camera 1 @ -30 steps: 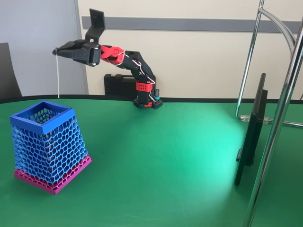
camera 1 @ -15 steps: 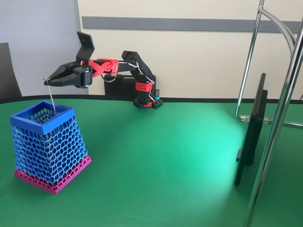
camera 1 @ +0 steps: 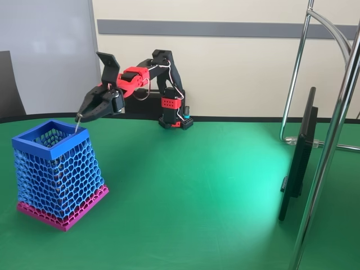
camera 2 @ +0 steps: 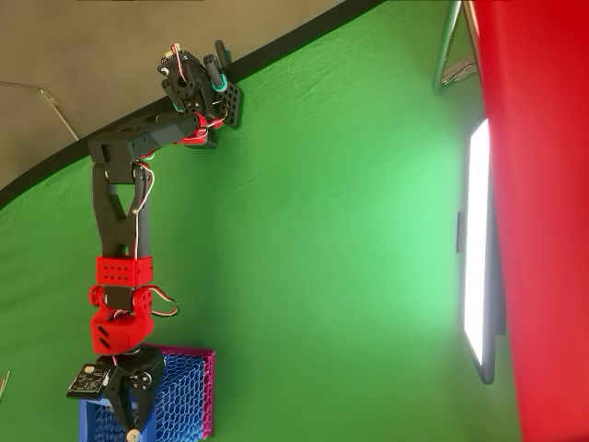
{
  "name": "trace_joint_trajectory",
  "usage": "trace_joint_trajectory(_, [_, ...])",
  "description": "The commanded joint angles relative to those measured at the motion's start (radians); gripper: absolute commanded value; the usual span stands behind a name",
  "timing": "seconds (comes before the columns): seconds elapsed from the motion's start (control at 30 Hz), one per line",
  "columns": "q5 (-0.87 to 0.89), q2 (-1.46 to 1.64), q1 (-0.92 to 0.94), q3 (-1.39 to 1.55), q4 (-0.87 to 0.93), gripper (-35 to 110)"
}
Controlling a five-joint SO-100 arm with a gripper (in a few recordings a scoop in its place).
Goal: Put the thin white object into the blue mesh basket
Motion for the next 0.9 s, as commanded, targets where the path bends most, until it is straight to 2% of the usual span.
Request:
trace_joint_trajectory(0.0, [0.021, 0.103, -0.026, 0.061, 0.005, 12])
trace_joint_trajectory(0.43, [0.075, 0.417, -0.146, 0.522, -0.002, 13])
trace_joint_trajectory(0.63, [0.12, 0.594, -0.225, 0.772, 0.008, 9])
trace_joint_trajectory(0.87, [0.301, 0.792, -0.296, 0.986, 0.086, 1])
